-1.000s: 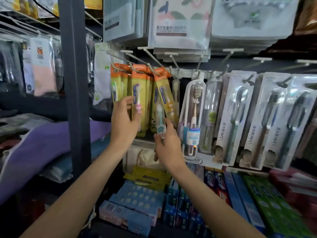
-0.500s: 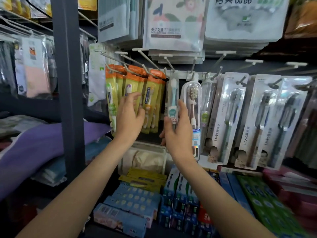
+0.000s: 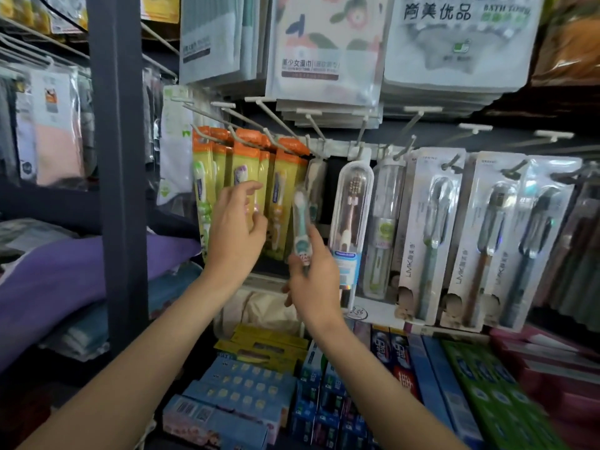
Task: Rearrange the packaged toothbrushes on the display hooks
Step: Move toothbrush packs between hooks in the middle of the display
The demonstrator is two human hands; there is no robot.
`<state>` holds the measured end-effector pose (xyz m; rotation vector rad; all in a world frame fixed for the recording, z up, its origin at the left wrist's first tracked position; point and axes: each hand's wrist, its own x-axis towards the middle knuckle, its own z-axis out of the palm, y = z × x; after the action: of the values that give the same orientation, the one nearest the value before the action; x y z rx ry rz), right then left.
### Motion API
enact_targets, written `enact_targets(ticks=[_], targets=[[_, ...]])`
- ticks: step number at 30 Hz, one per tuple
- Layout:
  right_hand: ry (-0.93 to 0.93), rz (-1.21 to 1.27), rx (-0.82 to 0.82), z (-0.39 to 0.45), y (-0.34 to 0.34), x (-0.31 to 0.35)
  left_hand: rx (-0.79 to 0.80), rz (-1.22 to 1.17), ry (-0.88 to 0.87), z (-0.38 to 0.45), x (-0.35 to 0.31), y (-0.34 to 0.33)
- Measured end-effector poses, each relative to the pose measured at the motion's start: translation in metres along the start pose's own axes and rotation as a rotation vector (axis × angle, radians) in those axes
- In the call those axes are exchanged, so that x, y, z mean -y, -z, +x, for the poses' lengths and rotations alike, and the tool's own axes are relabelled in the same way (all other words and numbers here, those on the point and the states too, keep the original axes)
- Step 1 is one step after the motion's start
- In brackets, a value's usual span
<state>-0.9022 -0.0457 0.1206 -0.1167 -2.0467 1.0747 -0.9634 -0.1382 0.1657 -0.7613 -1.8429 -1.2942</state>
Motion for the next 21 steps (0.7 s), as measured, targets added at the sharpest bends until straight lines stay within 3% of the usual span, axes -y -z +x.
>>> enact_targets(ticks=[6, 11, 21], targets=[[0.068, 0.125, -0.136, 0.01, 0.008, 0.016, 0.013, -0.031, -0.002, 0.006, -0.004, 0.002], [0.13, 0.082, -0.109, 0.013, 0.018, 0.017, 0.075, -0.053, -0.123, 0.024, -0.03, -0.009], [0.196, -0.172, -0.038, 0.023, 0.04, 0.005, 0.158, -0.055, -0.112, 0.037, -0.046, -0.011]])
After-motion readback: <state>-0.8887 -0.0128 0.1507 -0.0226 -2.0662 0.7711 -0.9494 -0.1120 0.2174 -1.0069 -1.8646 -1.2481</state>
